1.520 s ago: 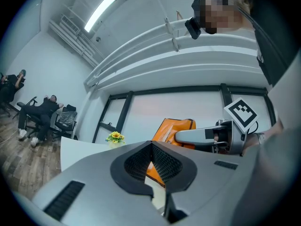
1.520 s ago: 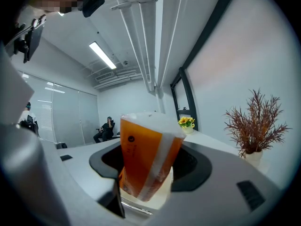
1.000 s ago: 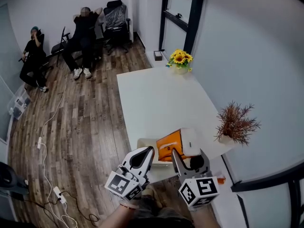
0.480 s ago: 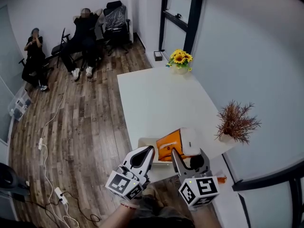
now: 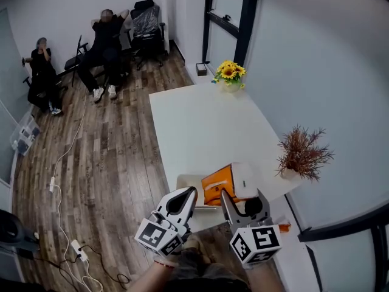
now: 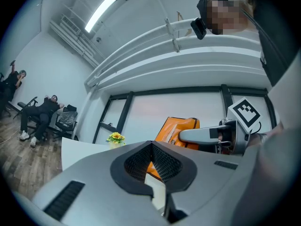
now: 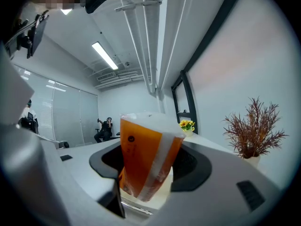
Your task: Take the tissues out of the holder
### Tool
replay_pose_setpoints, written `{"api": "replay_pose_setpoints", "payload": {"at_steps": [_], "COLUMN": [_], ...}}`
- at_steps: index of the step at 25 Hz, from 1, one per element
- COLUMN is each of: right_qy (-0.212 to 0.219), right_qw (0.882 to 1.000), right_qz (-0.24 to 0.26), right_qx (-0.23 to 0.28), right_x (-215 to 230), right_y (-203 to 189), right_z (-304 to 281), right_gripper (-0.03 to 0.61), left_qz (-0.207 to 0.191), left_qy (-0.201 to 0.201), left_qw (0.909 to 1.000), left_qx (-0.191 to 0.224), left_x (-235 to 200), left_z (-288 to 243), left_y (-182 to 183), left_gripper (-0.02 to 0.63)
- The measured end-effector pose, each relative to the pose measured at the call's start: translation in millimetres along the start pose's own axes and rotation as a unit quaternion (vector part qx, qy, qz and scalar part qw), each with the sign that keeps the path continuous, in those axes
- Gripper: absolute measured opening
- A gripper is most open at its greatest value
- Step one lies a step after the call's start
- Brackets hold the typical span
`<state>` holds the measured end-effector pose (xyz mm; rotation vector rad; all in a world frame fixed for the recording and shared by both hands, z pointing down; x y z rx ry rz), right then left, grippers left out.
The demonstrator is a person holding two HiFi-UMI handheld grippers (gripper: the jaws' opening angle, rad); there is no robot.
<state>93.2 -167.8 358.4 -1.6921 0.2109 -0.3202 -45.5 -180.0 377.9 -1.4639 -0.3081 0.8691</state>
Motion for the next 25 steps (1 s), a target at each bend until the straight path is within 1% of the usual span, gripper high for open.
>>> {"api": "replay_pose_setpoints", "payload": {"at_steps": [6,10,13,16,18,20,25], "right_qy": [0.002,0.002,0.001,-0.003,-0.002,0.000,0.001], "right_qw": [1.000,1.000,1.000,1.000,1.000,1.000,1.000], "right_qz": [0.006,0.007,0.008,-0.001,-0.003,0.006,0.007], "right_qx": [0.001,0.004,0.006,0.005,0.005,0.007,0.004], "right_x": [-1.0,-1.3,-1.3,-3.1,-4.4,-3.3,-2.6], "right_y": [-2.3,-1.0,0.4,3.9,5.0,1.2,-3.8], "right_z": [0.6,0.6,1.9,2.6,1.9,1.3,0.2], "right_gripper": [0.278,0.278,0.278,0.278,0.278,0.278,0.278], "left_qz": [0.000,0.008,0.006,0.005,0.002,0.002,0.004], "left_qy": [0.004,0.004,0.005,0.002,0.002,0.003,0.007], "left_qw": [1.0000,1.0000,1.0000,1.0000,1.0000,1.0000,1.0000], "left_qx": [-0.006,0.002,-0.003,0.006,-0.002,-0.006,-0.005], "left_x": [-3.6,-0.9,-3.8,-3.0,-4.5,-6.0,-7.1], "left_z": [5.1,3.7,5.7,4.9,6.0,6.7,6.7], "left_y": [-5.0,4.2,-1.8,0.6,-2.9,-4.7,-3.6], "left_gripper": [0.005,0.005,0.005,0.005,0.005,0.005,0.005]}}
Point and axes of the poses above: the fingertips, and each gripper's own axes: z backward along the fingers, x to its right, y out of its top, the point moved 3 cm from there along z, backward along the fingers, and after that the axes turned 4 degrees about z, right-handed, at the moved point
